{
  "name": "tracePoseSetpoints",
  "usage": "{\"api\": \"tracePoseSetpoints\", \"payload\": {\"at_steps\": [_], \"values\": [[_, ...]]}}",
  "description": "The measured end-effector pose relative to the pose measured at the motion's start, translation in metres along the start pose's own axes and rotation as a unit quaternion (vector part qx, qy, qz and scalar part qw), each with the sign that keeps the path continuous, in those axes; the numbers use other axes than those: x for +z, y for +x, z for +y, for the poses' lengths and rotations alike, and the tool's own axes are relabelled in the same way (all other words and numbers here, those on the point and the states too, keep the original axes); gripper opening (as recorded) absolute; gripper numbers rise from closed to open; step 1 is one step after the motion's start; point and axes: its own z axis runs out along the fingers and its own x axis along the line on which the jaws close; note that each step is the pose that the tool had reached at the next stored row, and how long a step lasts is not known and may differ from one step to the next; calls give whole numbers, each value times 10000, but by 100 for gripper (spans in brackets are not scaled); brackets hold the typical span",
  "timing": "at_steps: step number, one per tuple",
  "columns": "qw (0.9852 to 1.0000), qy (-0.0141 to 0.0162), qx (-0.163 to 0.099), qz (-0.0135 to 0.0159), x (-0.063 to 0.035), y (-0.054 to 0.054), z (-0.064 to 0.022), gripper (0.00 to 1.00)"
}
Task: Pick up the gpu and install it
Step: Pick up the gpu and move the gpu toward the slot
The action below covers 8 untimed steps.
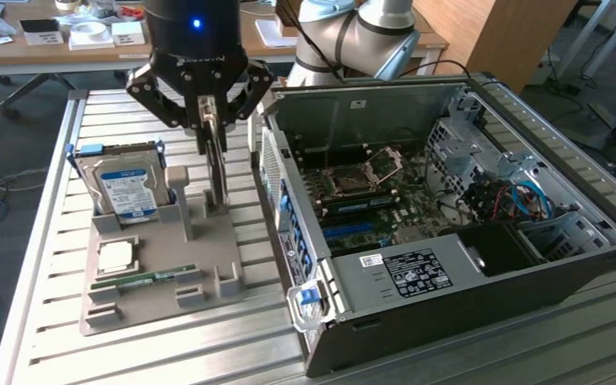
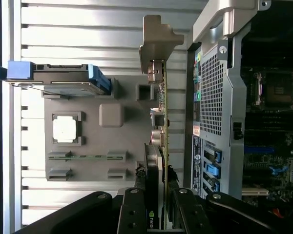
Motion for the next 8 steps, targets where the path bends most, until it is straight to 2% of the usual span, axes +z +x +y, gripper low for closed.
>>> {"api": "tracePoseSetpoints", "payload": {"at_steps": [3, 8], "values": [[10000, 0, 30, -2, -65, -3, 3, 27], [10000, 1, 31, -1, -119, -5, 5, 27]]}}
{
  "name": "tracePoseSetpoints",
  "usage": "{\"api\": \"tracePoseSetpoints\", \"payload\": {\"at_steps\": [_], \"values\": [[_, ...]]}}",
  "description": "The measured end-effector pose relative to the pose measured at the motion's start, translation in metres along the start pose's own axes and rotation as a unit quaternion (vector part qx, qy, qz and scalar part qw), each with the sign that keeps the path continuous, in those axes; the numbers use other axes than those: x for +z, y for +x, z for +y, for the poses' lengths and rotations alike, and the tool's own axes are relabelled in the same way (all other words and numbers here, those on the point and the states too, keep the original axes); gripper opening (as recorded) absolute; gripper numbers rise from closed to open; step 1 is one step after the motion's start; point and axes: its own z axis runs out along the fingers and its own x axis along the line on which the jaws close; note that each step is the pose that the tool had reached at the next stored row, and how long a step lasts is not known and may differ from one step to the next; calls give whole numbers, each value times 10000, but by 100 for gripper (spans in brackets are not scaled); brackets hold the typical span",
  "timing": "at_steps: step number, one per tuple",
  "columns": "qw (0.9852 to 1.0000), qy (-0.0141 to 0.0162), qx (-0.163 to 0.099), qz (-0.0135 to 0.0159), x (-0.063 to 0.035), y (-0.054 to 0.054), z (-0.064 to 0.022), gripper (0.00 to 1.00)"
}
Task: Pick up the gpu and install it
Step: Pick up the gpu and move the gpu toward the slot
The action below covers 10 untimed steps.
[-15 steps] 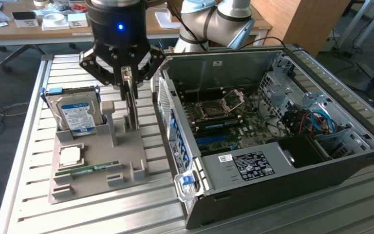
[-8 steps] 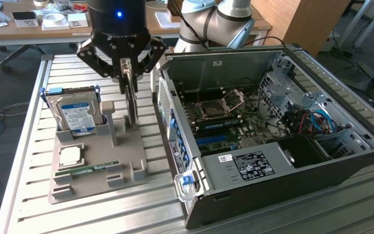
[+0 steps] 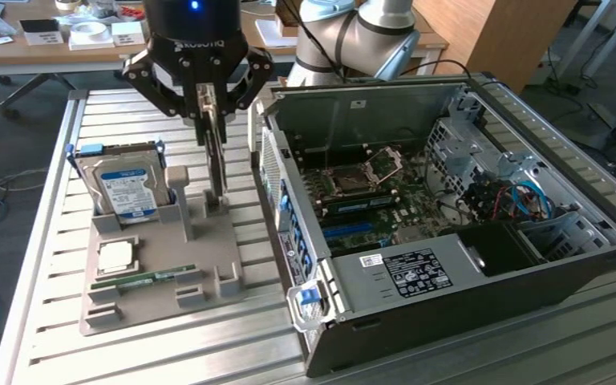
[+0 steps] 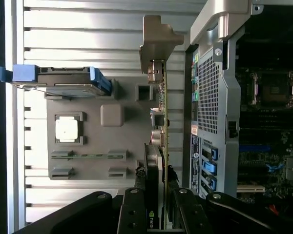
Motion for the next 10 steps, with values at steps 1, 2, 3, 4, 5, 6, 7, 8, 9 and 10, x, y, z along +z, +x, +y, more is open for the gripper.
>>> {"api": "tracePoseSetpoints", "payload": {"at_steps": [1, 2, 3, 4, 5, 6, 7, 8, 9, 10], "values": [[10000, 1, 0, 0, -18, -1, 1, 27], [10000, 1, 0, 0, -33, -1, 1, 27], [10000, 0, 0, 0, -47, -1, 2, 27], [10000, -1, 0, -1, -59, -1, 2, 27], [10000, -1, 0, -1, -59, -2, 2, 27], [10000, 0, 0, -1, -59, -2, 2, 27], [10000, 0, 0, -1, -59, -2, 2, 27], [10000, 0, 0, 0, -60, -2, 3, 27], [10000, 0, 0, 0, -60, -2, 3, 27], [10000, 0, -1, 0, -60, -2, 3, 27]]}}
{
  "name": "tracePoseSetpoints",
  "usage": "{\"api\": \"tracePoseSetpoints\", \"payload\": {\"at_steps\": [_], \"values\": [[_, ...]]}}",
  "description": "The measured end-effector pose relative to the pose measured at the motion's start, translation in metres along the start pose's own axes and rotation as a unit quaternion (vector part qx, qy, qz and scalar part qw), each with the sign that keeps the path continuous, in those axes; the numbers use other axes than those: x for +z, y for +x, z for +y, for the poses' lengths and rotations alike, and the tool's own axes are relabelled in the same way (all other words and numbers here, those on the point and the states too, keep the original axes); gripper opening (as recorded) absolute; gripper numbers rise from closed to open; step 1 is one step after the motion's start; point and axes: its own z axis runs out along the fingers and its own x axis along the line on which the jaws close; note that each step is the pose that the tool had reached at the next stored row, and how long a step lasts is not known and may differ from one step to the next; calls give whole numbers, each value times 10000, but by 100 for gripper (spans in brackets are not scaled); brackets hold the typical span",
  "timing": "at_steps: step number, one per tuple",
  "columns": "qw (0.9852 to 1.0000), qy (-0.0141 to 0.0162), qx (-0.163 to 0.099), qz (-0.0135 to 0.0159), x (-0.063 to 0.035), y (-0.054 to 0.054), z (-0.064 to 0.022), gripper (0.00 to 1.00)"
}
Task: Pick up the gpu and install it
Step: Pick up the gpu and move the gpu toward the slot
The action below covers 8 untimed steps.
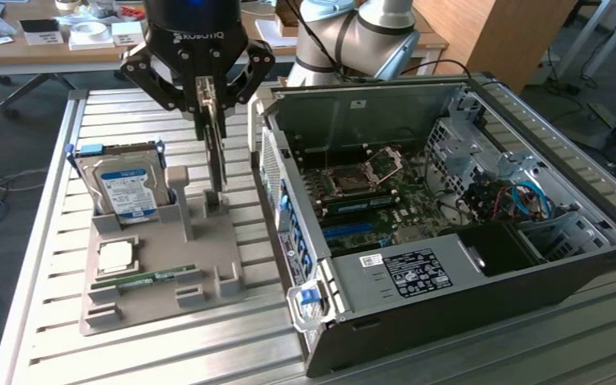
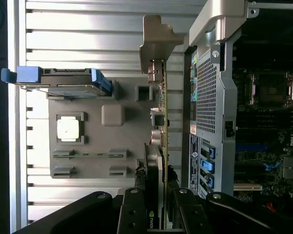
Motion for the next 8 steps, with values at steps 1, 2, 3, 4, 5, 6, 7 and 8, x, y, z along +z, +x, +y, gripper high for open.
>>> {"api": "tracePoseSetpoints", "payload": {"at_steps": [1, 2, 3, 4, 5, 6, 7, 8], "values": [[10000, 1, 0, 1, -1, -4, 0, 27], [10000, 0, -1, 1, -1, -15, 0, 27], [10000, -1, 0, 1, 0, -31, 0, 27], [10000, -2, 0, 0, 1, -52, 0, 27], [10000, -4, 1, 0, 1, -74, 0, 27], [10000, -5, 0, 0, 0, -99, 1, 27], [10000, -7, 0, 0, 1, -125, 0, 27], [10000, -8, 1, 0, 1, -151, 0, 27]]}}
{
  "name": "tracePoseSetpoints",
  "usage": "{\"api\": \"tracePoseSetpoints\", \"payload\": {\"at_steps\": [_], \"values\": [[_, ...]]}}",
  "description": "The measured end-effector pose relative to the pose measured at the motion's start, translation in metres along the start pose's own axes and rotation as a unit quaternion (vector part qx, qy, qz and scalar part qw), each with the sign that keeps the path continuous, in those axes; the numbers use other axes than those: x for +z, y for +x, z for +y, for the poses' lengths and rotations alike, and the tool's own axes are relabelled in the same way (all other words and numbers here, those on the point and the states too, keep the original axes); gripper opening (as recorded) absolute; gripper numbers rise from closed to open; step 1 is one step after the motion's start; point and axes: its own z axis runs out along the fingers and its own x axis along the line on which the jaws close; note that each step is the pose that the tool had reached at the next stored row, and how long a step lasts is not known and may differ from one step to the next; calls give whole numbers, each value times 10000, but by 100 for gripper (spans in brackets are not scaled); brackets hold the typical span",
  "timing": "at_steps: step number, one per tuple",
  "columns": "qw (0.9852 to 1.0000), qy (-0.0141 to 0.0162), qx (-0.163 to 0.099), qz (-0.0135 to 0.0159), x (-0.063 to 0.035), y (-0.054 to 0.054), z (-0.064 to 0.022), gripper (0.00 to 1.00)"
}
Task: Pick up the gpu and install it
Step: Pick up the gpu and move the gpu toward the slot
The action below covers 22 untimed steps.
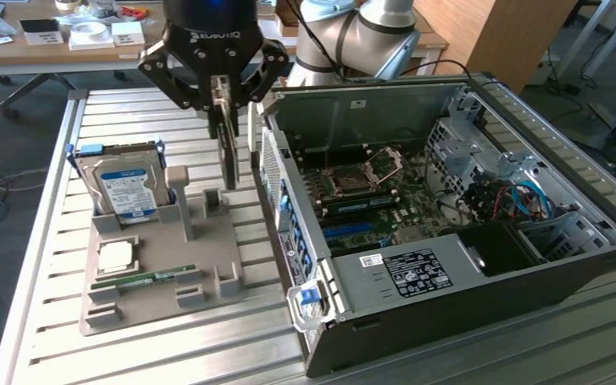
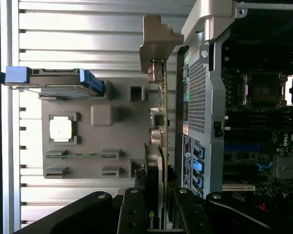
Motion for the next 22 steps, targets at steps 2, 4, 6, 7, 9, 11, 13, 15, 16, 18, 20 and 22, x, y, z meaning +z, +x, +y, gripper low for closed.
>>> {"api": "tracePoseSetpoints", "payload": {"at_steps": [2, 4, 6, 7, 9, 11, 13, 15, 16, 18, 20, 22], "values": [[10000, -5, 0, 0, 1, -58, 0, 27], [10000, -12, 1, -1, 3, -124, 1, 27], [10000, -18, 1, 0, 4, -199, 1, 27], [10000, -20, 0, 0, 5, -239, 1, 27], [10000, -25, 1, 0, 7, -325, 1, 27], [10000, -31, 1, -1, 10, -415, 2, 27], [10000, -38, 0, 0, 11, -509, 1, 27], [10000, -45, 1, 0, 13, -598, 2, 27], [10000, -49, 1, 0, 14, -644, 2, 27], [10000, -56, 2, 0, 16, -734, 2, 27], [10000, -65, 2, 0, 18, -826, 3, 27], [10000, -74, 2, 0, 20, -916, 3, 27]]}}
